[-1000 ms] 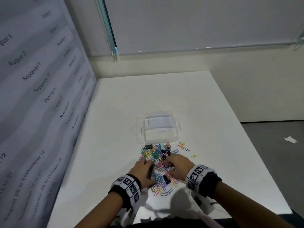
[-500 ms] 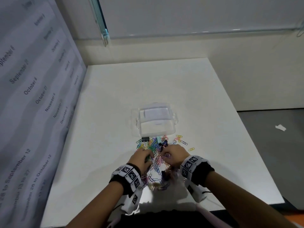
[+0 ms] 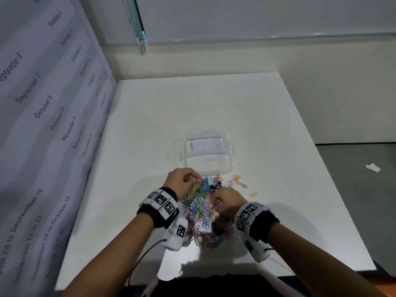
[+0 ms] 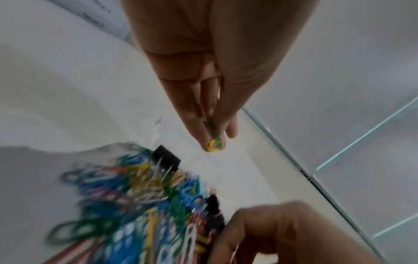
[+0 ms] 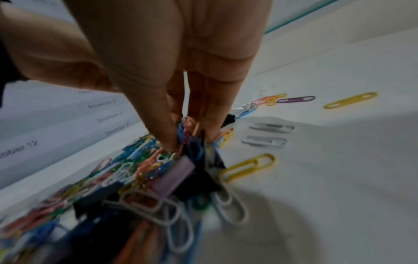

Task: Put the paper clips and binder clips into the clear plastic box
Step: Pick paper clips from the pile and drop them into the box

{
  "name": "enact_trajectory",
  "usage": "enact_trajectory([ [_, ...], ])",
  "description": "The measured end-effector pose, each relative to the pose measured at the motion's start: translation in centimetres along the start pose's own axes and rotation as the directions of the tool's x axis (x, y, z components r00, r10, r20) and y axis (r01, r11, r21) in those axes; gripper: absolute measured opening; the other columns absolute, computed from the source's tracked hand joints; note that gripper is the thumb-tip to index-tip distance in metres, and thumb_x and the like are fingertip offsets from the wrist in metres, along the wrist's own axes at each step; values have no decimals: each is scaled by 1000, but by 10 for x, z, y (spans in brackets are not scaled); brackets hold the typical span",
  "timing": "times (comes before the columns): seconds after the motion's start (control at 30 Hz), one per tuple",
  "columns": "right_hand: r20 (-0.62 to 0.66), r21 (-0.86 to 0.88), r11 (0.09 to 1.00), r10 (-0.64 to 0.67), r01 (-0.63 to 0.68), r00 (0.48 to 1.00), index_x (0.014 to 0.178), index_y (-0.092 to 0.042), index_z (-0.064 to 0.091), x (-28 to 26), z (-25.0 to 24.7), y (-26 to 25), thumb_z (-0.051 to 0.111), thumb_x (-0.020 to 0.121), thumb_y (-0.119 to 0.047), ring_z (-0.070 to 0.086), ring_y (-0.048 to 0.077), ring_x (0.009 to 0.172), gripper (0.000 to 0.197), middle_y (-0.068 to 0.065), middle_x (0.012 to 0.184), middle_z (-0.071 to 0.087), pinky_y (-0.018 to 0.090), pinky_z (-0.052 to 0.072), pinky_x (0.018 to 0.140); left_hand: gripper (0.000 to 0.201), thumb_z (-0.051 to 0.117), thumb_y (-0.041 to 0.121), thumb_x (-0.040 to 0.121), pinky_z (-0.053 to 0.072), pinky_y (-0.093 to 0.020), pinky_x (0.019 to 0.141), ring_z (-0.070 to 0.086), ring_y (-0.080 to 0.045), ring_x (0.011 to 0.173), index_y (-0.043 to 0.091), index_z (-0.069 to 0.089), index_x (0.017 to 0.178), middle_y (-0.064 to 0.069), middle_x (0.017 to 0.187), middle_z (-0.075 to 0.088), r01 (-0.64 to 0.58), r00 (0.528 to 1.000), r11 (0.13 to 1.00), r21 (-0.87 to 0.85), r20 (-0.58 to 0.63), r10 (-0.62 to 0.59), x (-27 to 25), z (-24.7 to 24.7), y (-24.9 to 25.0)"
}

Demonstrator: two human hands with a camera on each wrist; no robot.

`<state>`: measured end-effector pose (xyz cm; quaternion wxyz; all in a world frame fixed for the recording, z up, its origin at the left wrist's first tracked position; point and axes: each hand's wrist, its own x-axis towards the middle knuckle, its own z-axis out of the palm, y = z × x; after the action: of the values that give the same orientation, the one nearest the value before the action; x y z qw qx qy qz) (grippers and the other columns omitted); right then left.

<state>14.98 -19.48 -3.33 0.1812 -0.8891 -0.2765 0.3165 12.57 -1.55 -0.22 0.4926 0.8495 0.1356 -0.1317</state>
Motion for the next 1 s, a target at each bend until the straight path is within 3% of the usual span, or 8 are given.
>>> enact_trajectory([
  [0.17,-76,101,995,24,-16,997,92,-12,72,-3,-11,3,49,79,-2,64,19,91,28,5,100,72,25,50,81,31,43,-1,94,54,-23,66,59,-15,72,16,65,81,-2,82,66,-16,1000,991,-132,-28,12,33,-6,20],
  [0.27,-163,128,992,40,-19,986,90,-12,74,-2,-24,1,55,81,-2,65,16,83,24,5,97,73,21,48,76,31,31,-6,97,53,-17,58,55,-17,64,-4,60,106,-10,84,60,110,993,931,-349,-11,-121,44,1,23],
  [0.43,-279,173,985,48,1,959,90,-10,73,9,-59,-7,57,84,-3,61,11,77,19,7,95,73,17,43,73,36,34,-1,97,44,-31,100,54,-24,119,3,51,129,-14,127,57,178,983,935,-306,8,-184,46,5,12],
  [0.57,-351,226,974,99,-18,931,89,-9,73,25,-82,-10,55,84,-1,61,13,78,20,7,95,72,18,43,75,38,38,-7,92,37,-24,105,51,-20,124,4,56,123,-10,128,58,25,998,985,-172,-57,-35,29,0,11],
  [0.67,-367,267,962,160,-61,916,91,-10,73,37,-87,-9,55,84,0,66,19,90,22,6,101,72,18,44,78,26,46,1,93,50,-11,78,60,-14,91,14,63,106,-5,105,64,-31,998,988,-150,-60,22,12,-2,7],
  [0.77,-341,276,957,179,-84,923,96,-13,72,42,-84,-3,53,84,0,63,15,94,26,3,109,70,15,40,78,16,53,10,92,43,-10,51,48,-6,59,21,62,99,6,85,59,16,998,1000,-24,67,-15,-8,2,-4],
  [0.9,-339,275,960,140,-45,930,91,-15,72,34,-72,6,55,85,-4,51,-5,65,21,2,103,71,3,37,61,42,67,31,81,45,-24,79,51,-12,86,20,52,118,0,100,50,-14,975,909,417,207,-80,-27,8,-25],
  [1.0,-302,284,959,109,-20,947,88,-15,71,22,-51,11,53,83,-4,44,-8,55,22,1,100,71,2,38,51,76,72,43,74,41,-26,98,47,-18,116,21,36,136,-4,126,40,3,956,889,457,261,-138,-34,17,-41],
])
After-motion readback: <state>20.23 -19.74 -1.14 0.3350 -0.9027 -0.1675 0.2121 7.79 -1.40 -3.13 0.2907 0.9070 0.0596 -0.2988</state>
